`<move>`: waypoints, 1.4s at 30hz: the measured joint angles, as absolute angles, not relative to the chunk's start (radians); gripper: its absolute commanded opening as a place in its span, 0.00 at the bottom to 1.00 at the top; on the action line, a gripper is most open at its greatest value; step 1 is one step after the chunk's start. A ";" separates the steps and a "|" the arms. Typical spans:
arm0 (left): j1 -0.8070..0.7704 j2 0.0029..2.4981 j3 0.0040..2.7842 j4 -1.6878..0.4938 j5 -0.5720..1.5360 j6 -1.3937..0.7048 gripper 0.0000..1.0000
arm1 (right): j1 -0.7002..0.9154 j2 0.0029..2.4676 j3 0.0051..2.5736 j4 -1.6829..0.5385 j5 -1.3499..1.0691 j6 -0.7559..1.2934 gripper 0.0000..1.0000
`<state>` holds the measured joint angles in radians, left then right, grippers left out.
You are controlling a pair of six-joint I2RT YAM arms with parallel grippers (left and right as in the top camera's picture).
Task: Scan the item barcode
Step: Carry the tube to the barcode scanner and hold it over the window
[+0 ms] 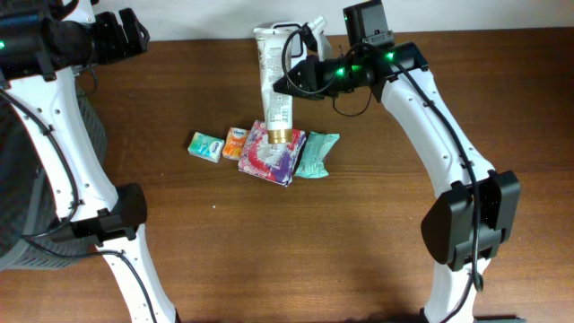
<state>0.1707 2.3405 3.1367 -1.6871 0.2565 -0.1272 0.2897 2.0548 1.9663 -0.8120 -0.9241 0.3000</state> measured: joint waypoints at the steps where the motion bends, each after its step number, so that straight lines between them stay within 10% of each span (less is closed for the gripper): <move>1: 0.171 2.341 3.137 -1.688 0.257 -0.127 0.99 | 0.290 2.055 1.968 -0.868 -0.860 0.313 0.04; 10: 0.171 2.341 3.137 -1.687 0.257 -0.127 0.99 | 0.290 2.061 1.967 -1.306 0.281 0.380 0.04; 16: 0.171 2.341 3.137 -1.686 0.257 -0.127 0.99 | 0.290 2.079 1.667 -1.100 0.662 0.446 0.04; 31: 0.171 2.341 3.137 -1.687 0.257 -0.127 0.99 | 0.290 2.090 1.521 -0.997 0.250 0.452 0.41; 32: 0.171 2.341 3.137 -1.687 0.257 -0.127 0.99 | 0.290 2.092 1.566 -1.055 0.223 0.447 0.67; 35: 0.171 2.341 3.137 -1.686 0.257 -0.127 0.99 | 0.288 2.090 1.755 -1.186 0.183 0.419 0.99; 42: 0.171 2.341 3.137 -1.687 0.257 -0.127 0.99 | 0.234 2.086 1.968 -1.232 0.173 0.185 0.99</move>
<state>0.1707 2.3405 3.1367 -1.6875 0.2565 -0.1272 0.2344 2.0865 1.9678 -1.2320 0.1734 0.1852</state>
